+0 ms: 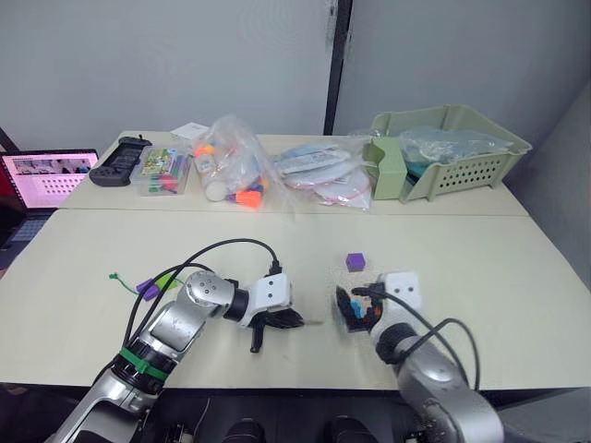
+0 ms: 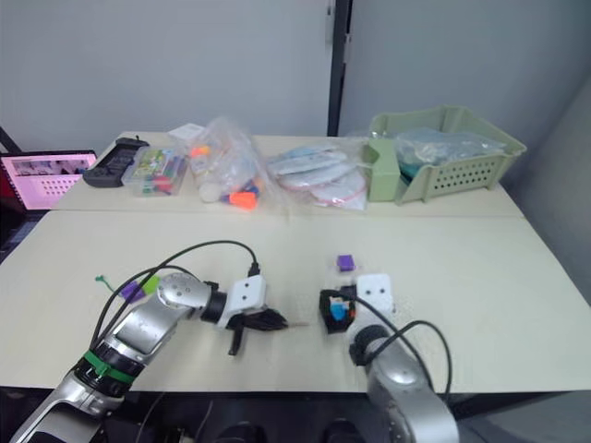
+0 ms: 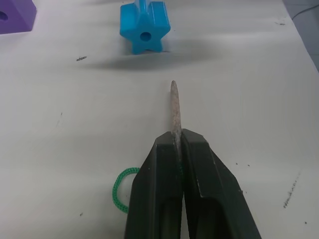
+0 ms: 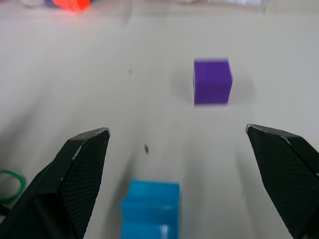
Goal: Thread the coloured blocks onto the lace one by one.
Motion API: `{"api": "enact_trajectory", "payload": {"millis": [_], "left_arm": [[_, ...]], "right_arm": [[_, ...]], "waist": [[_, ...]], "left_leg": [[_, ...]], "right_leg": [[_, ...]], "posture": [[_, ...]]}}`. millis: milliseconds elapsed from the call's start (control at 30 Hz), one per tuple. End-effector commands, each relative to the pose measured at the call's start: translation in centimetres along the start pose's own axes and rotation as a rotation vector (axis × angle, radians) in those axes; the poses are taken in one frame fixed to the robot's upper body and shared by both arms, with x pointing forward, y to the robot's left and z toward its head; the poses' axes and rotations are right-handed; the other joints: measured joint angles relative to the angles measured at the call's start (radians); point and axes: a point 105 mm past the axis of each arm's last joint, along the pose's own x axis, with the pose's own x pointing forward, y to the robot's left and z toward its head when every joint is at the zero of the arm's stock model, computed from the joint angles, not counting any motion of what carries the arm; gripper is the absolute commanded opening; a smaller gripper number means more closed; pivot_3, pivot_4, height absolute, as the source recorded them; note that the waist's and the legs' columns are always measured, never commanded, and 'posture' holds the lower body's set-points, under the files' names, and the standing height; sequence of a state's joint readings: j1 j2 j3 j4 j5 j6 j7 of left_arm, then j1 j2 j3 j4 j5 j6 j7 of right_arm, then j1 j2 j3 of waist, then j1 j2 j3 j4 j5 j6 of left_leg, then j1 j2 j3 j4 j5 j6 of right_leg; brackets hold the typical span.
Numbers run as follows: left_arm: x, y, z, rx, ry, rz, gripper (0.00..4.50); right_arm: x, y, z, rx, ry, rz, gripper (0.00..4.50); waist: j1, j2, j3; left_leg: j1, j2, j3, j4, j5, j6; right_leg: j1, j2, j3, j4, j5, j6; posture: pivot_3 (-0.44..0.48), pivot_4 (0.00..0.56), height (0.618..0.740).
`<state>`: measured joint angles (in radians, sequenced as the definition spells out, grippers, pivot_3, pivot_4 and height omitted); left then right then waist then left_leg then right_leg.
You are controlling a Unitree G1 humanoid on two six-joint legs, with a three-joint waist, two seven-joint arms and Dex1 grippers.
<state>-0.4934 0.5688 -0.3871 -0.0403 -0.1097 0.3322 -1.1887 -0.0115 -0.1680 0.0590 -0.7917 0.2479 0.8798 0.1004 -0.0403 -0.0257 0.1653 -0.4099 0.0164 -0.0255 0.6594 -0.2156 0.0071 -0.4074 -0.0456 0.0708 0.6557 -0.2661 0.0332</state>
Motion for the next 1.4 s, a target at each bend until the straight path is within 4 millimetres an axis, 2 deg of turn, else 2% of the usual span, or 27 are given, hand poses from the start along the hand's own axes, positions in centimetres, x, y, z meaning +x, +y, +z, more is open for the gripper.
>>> {"api": "enact_trajectory", "payload": {"millis": [33, 100, 167, 300, 433, 567, 700, 933, 1033, 1233, 1267, 1400], "left_arm": [[-0.4, 0.1, 1.0, 0.030, -0.029, 0.018, 0.00], [-0.4, 0.1, 1.0, 0.029, -0.033, 0.019, 0.00], [-0.4, 0.2, 1.1, 0.029, -0.034, 0.020, 0.00], [-0.7, 0.3, 2.3, 0.010, -0.064, 0.037, 0.00], [-1.0, 0.5, 3.0, -0.009, -0.048, 0.064, 0.00], [-1.1, -0.1, 2.6, -0.024, 0.019, 0.064, 0.00], [-0.9, -0.4, 2.3, -0.041, 0.040, 0.080, 0.00], [-0.8, -0.4, 2.4, -0.059, 0.036, 0.092, 0.00], [-0.9, -0.4, 2.4, -0.058, 0.037, 0.093, 0.00], [-1.0, -0.4, 2.4, -0.052, 0.038, 0.088, 0.00], [-0.9, -0.5, 2.5, -0.049, 0.038, 0.087, 0.00], [-0.5, -0.3, 2.6, -0.041, 0.055, 0.094, 0.00]], "right_arm": [[-1.4, 1.1, 3.2, -0.067, -0.081, 0.226, 4.46], [-2.4, 1.9, 3.4, -0.119, -0.043, 0.443, 4.46], [-3.0, 2.1, 3.5, -0.146, -0.020, 0.549, 4.46], [-3.1, 0.8, 1.6, -0.363, 0.164, 0.835, 4.46], [-1.8, -1.2, -0.4, -0.490, 0.240, 0.912, 4.46], [-0.2, -2.8, -2.0, -0.581, 0.276, 0.965, 4.46], [1.2, -3.1, -2.7, -0.595, 0.267, 0.980, 4.46], [1.7, -3.2, -3.9, -0.563, 0.264, 0.997, 4.46], [1.8, -3.3, -4.0, -0.554, 0.256, 0.997, 3.68], [1.9, -3.0, -3.9, -0.538, 0.241, 1.000, 1.53], [1.9, -2.9, -3.9, -0.533, 0.240, 0.998, 1.35], [2.2, -2.5, -4.0, -0.529, 0.250, 0.970, 1.35]], "waist": [[0.001, 0.000, 0.000], [0.001, 0.000, 0.000], [0.001, 0.000, 0.000], [0.001, -0.001, 0.001], [0.001, -0.001, 0.001], [0.001, -0.001, 0.001], [0.001, -0.001, 0.001], [0.014, -0.001, 0.001], [0.020, -0.001, 0.001], [0.022, -0.001, 0.001], [0.023, -0.001, 0.001], [0.025, -0.001, 0.001]], "left_leg": [[0.000, 0.000, 0.000, 0.000, 0.000, 0.000], [0.001, 0.000, 0.000, 0.000, 0.000, 0.000], [0.001, 0.000, -0.001, 0.000, 0.000, 0.000], [0.001, -0.001, 0.000, 0.000, 0.000, 0.000], [0.001, 0.001, 0.001, 0.000, 0.000, 0.000], [0.000, 0.000, 0.001, 0.000, 0.000, 0.000], [0.000, 0.000, 0.001, 0.000, 0.000, 0.000], [0.000, 0.000, 0.000, 0.000, 0.000, 0.000], [0.000, 0.000, 0.000, 0.000, 0.000, 0.000], [0.000, 0.000, 0.001, 0.000, 0.000, 0.000], [0.000, 0.000, 0.001, 0.000, 0.000, 0.000], [0.000, 0.000, 0.001, 0.001, 0.000, 0.000]], "right_leg": [[0.000, 0.000, 0.000, 0.000, 0.000, 0.000], [0.001, 0.000, -0.001, -0.001, 0.000, 0.000], [0.003, 0.001, -0.001, -0.002, 0.000, 0.000], [0.004, 0.000, -0.001, -0.003, 0.000, 0.001], [0.004, 0.001, -0.001, -0.007, -0.001, 0.004], [0.003, 0.001, -0.001, -0.007, 0.001, 0.001], [0.003, 0.000, 0.000, -0.007, 0.001, 0.001], [0.004, 0.000, -0.001, -0.007, 0.001, 0.001], [0.004, 0.000, -0.001, -0.006, 0.001, 0.001], [0.004, 0.000, -0.001, -0.006, 0.002, 0.001], [0.004, 0.000, 0.000, -0.006, 0.002, 0.001], [0.004, 0.000, 0.000, -0.006, 0.002, 0.001]], "posture": [[0.000, 0.150, 0.740], [0.000, 0.150, 0.740], [0.000, 0.150, 0.740], [0.000, 0.150, 0.740], [0.000, 0.150, 0.740], [0.000, 0.150, 0.740], [0.000, 0.150, 0.740], [0.000, 0.150, 0.740], [0.000, 0.150, 0.740], [0.000, 0.150, 0.740], [0.000, 0.150, 0.740], [0.000, 0.150, 0.740]]}}
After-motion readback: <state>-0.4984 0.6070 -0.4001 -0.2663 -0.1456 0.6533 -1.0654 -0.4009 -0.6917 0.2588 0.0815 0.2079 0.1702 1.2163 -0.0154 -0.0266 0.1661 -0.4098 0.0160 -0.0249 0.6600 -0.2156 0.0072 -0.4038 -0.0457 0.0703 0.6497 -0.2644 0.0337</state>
